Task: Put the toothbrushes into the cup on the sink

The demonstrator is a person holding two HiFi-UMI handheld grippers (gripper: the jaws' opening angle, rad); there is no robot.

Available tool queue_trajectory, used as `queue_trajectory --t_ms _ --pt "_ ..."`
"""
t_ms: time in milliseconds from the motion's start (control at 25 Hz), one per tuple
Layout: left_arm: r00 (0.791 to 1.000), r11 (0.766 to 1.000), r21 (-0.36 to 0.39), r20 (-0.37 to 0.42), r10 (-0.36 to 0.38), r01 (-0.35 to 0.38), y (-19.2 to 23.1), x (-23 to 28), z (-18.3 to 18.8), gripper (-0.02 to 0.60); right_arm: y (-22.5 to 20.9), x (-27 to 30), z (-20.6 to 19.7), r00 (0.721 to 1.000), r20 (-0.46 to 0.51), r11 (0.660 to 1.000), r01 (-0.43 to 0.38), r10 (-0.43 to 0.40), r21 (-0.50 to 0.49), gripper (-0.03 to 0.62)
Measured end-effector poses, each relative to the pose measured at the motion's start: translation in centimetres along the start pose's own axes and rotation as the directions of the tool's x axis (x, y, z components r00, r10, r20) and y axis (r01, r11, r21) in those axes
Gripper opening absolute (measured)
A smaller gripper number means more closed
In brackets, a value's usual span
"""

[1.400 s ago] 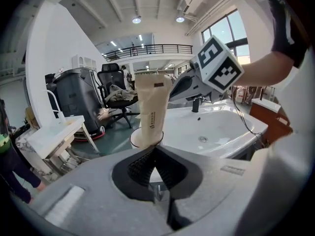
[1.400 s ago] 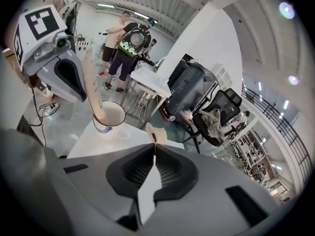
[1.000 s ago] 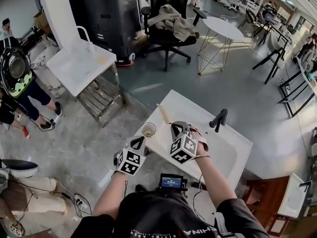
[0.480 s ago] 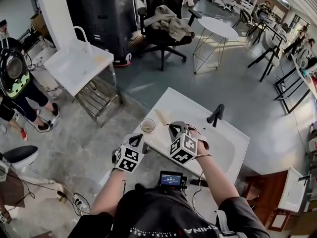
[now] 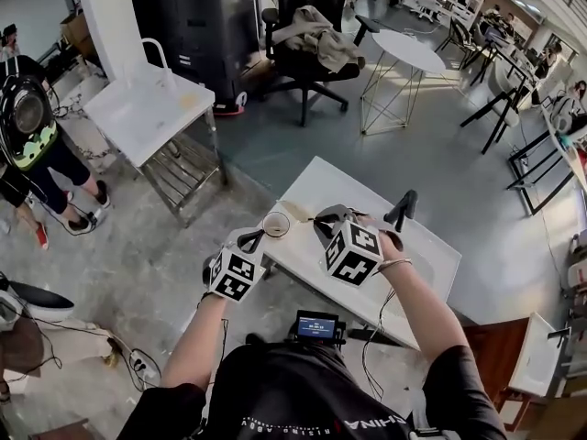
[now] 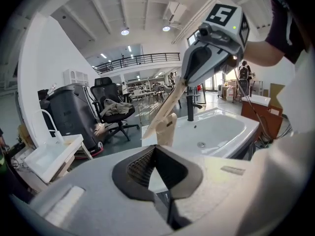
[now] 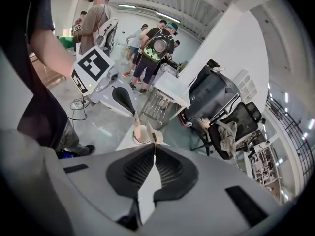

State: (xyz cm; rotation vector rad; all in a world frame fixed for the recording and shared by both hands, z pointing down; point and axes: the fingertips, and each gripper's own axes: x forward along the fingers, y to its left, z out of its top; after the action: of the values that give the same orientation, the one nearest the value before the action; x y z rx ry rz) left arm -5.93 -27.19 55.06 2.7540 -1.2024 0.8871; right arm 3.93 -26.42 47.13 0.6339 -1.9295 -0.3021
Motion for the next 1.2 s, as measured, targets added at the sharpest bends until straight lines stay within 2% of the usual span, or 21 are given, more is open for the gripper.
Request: queue_trajectory --t_ms 360,680,1200 --pt "1.000 1.000 -0.009 0.001 0.027 -0.027 0.6 -0.4 0.1 0.005 -0.2 -1.4 1.8 0.983 -0.015 0.983 -0.181 0.180 -0.017 0.018" --pt "0.998 0.998 -0.016 -0.004 0.059 -0.059 1.3 -1.0 -0.1 0.005 1.1 -0.5 2.0 0.937 -0.068 0.938 -0.344 0.342 -0.033 0.018" --pt "0.993 0.993 -0.038 -0.041 0.111 -0.112 2.9 -1.5 -1.2 0.005 1.3 3.8 3.0 0.878 -0.116 0.881 -0.471 0.464 -0.040 0.018"
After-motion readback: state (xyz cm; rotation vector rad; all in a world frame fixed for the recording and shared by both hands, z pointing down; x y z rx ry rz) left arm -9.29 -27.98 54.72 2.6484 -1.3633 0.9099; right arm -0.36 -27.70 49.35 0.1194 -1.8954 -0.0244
